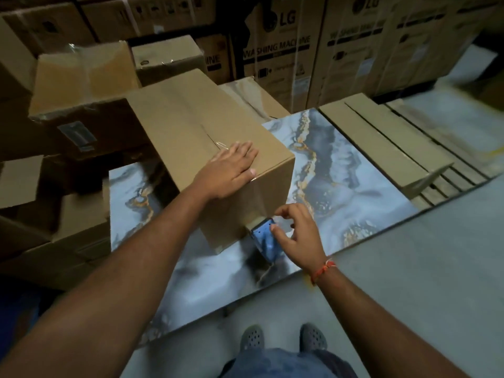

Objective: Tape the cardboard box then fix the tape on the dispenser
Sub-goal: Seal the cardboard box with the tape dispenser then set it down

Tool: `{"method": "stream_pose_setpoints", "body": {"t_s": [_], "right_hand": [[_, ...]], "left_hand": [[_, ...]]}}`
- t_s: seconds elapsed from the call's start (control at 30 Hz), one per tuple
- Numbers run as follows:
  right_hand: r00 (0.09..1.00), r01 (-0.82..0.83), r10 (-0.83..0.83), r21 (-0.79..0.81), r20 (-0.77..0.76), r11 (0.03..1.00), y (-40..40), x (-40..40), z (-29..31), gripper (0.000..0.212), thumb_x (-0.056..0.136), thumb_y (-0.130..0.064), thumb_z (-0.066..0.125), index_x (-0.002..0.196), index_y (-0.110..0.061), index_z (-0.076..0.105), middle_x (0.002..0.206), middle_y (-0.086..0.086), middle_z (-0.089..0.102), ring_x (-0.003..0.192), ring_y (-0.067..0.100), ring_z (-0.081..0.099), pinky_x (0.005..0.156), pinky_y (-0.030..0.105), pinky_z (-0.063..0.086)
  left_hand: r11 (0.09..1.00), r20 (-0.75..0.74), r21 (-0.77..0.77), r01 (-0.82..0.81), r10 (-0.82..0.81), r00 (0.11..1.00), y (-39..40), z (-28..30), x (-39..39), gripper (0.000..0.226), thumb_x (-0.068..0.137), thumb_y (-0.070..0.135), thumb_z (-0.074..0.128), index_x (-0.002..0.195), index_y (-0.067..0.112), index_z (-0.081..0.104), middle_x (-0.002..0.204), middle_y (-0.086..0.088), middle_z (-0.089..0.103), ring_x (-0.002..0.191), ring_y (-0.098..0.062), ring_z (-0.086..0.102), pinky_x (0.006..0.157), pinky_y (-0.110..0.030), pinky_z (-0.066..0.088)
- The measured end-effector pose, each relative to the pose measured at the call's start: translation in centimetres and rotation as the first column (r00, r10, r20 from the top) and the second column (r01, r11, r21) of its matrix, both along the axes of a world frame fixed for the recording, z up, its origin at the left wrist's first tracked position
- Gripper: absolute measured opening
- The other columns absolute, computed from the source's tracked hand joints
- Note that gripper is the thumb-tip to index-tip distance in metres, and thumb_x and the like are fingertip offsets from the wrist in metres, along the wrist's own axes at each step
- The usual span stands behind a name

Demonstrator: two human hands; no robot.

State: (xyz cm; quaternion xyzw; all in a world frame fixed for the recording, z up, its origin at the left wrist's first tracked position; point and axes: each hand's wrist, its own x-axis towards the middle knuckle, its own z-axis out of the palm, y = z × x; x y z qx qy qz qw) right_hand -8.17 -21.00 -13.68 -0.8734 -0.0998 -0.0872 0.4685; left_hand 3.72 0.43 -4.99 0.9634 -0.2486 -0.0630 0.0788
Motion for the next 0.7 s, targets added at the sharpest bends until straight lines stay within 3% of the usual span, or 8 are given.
{"method": "stream_pose_setpoints", "body": {"t_s": [0.23, 0.5, 0.6, 0.7], "right_hand": [[0.989, -0.044, 0.034, -0.064, -0.147, 0.997, 0.9, -2.1, -3.1, 0.062, 0.077, -0.041, 0.078, 0.125, -0.018, 0.046, 0.121, 0.001, 0.052, 0.114, 0.018, 0.053, 0.098, 0.029, 0.048], [0.932, -0.051, 0.034, -0.035, -0.361, 0.998, 0.5, -1.9, -5.4, 0.082, 0.071, -0.032, 0.085, 0.128, -0.029, 0.026, 0.126, 0.004, 0.060, 0.113, 0.026, 0.065, 0.095, 0.042, 0.056], [0.935, -0.052, 0.050, 0.003, -0.350, 0.999, 0.6, -2.2, -6.2, 0.084, 0.071, -0.031, 0.085, 0.129, -0.028, 0.024, 0.116, 0.005, 0.061, 0.102, 0.024, 0.066, 0.087, 0.038, 0.057], [0.959, -0.051, 0.050, 0.004, -0.278, 0.999, 0.9, -3.0, -6.0, 0.076, 0.073, -0.027, 0.080, 0.128, -0.020, 0.028, 0.093, 0.000, 0.061, 0.078, 0.019, 0.064, 0.067, 0.033, 0.052]], "left_hand": [[1.000, 0.004, -0.008, -0.003, 0.003, 1.000, 0.1, -0.2, 0.1, 0.071, 0.099, 0.056, 0.017, 0.163, 0.026, 0.010, 0.172, 0.001, 0.001, 0.159, -0.021, -0.001, 0.128, -0.047, 0.006], [0.999, 0.012, -0.013, -0.037, 0.037, 0.999, -0.2, 0.1, -0.4, 0.073, 0.097, 0.057, 0.016, 0.163, 0.027, 0.011, 0.172, 0.001, 0.004, 0.159, -0.021, 0.001, 0.127, -0.046, 0.006], [0.999, 0.004, -0.009, -0.042, 0.042, 0.999, -0.3, 0.3, -0.6, 0.072, 0.098, 0.056, 0.016, 0.163, 0.026, 0.011, 0.172, 0.001, 0.003, 0.159, -0.021, 0.001, 0.127, -0.044, 0.005], [0.999, -0.003, 0.003, -0.038, 0.038, 0.999, -0.3, 0.5, -0.7, 0.066, 0.105, 0.051, 0.022, 0.163, 0.024, 0.011, 0.172, -0.001, 0.002, 0.159, -0.022, 0.000, 0.126, -0.043, 0.004]]}}
